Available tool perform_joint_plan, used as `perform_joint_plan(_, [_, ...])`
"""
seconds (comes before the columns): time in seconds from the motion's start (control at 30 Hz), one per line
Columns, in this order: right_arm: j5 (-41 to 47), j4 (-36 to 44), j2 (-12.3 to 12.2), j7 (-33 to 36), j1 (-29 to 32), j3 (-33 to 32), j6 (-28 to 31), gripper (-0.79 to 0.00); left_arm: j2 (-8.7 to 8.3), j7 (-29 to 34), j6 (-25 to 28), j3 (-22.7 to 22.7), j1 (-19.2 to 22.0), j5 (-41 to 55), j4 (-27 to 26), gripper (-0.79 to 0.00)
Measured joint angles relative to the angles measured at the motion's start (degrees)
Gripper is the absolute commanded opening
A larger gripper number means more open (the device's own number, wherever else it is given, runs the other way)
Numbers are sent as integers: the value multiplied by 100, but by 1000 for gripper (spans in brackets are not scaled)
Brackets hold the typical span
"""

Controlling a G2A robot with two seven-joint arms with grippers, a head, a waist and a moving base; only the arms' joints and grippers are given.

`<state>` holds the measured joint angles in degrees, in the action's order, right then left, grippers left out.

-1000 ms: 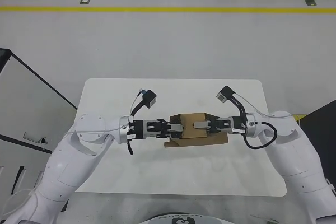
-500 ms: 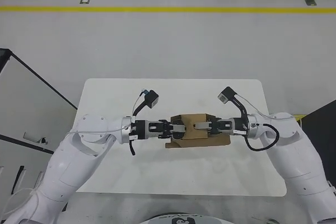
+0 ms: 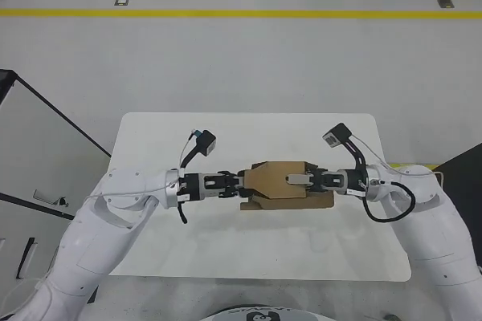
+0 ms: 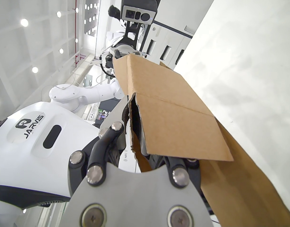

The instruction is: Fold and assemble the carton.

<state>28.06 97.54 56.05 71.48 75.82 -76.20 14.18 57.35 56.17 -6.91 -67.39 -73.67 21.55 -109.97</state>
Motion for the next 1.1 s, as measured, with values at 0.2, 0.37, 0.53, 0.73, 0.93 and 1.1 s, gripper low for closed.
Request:
perform_joint_plan(0.2, [109,34,-14,113,43,-36,110,-785,8,-76,48,38,11,-7,32,-785])
perform_joint_plan(0.37, [183,25,-25,231,55,-53,197,-785,23,-141,97,94,70,-7,102,-785])
perform_joint_plan(0.53, [218,-2,-40,419,63,-51,262,-785,40,-176,130,157,148,-1,169,-785])
perform_joint_plan(0.73, [207,-36,-61,585,53,-57,281,-785,56,-167,125,224,247,-11,236,-785])
perform_joint_plan(0.93, [214,-65,-75,764,13,-21,309,-785,72,-135,122,300,338,-24,299,-785])
perform_joint_plan(1.1, [216,-87,-81,902,-37,56,328,-785,74,-108,98,293,391,-26,352,-785])
